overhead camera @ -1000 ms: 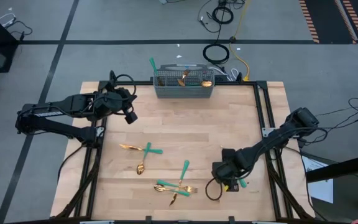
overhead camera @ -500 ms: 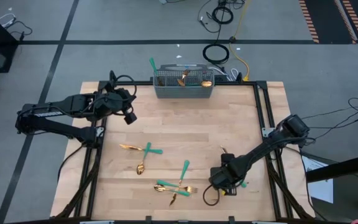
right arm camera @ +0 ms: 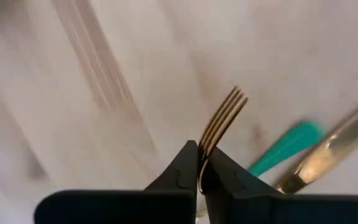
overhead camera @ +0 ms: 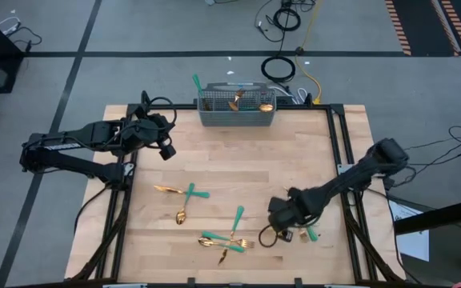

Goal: Sort silverware
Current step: Put the green fork into the gray silverware organizer

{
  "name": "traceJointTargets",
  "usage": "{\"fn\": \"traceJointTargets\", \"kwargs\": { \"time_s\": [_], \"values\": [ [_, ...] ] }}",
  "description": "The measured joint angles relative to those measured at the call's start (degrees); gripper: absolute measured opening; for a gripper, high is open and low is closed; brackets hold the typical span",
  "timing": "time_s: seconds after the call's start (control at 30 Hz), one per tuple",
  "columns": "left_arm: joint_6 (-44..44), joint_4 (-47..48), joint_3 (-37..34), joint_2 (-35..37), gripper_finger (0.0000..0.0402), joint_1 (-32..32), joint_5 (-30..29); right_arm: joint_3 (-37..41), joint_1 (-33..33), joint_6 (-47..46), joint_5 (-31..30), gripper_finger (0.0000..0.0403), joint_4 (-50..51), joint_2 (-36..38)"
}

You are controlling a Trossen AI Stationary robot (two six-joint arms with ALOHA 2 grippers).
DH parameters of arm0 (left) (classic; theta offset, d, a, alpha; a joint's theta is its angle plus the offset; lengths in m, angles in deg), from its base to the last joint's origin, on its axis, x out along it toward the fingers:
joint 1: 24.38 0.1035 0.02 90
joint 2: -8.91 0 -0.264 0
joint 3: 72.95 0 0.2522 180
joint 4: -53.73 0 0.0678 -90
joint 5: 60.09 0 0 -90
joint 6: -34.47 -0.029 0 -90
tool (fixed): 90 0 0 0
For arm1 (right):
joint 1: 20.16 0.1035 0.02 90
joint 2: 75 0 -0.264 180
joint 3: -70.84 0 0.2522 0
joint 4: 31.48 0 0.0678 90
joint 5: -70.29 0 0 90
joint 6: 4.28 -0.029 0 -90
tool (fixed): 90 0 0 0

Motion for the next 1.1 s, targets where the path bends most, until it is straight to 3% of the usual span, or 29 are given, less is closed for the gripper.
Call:
{"fn": "traceJointTargets", "kwargs": {
  "time_s": [0.07, 0.23, 0.3, 0.37, 0.43, 0.53, 0.67, 0.8, 0.97, 1.1],
  "values": [
    [0.00, -0.01, 0.00, 0.00, 0.0015, 0.00, 0.00, -1.33, -1.85, -2.04, -6.46, 0.0001, 0.05, 3.18],
    [0.00, -0.11, 0.00, 0.00, 0.0015, 0.00, 0.00, -5.36, -10.53, 1.14, -31.07, 0.0001, -4.29, 10.89],
    [0.00, -0.15, 0.00, 0.00, 0.0015, 0.00, 0.00, -5.70, -15.07, 8.35, -38.19, 0.0000, -12.88, 13.11],
    [0.01, -0.23, 0.00, -0.01, 0.0015, 0.00, 0.00, -5.68, -20.14, 19.31, -41.36, 0.0000, -26.73, 14.16],
    [0.00, -0.26, 0.00, -0.02, 0.0015, 0.00, 0.00, -5.68, -24.98, 33.38, -40.58, 0.0000, -42.04, 13.67],
    [0.00, -0.28, 0.00, -0.02, 0.0015, -0.02, -0.02, -5.68, -31.77, 49.03, -32.93, 0.0000, -64.48, 11.00],
    [0.03, -0.28, 0.00, -0.02, 0.0015, 0.00, -0.07, -5.68, -39.65, 51.74, -23.08, 0.0000, -81.05, 6.09],
    [0.05, -0.28, 0.00, 0.00, 0.0015, -0.02, -0.09, -7.97, -43.21, 51.86, -18.38, 0.0000, -83.95, -0.96],
    [0.07, -0.23, 0.00, -0.02, 0.0015, 0.00, -0.37, -19.34, -44.16, 55.03, -14.60, 0.0000, -81.04, -11.57],
    [0.09, 0.00, 0.00, -0.02, 0.0015, 0.00, -0.44, -30.04, -44.16, 61.16, -20.82, 0.0000, -71.37, -18.63]
  ]
}}
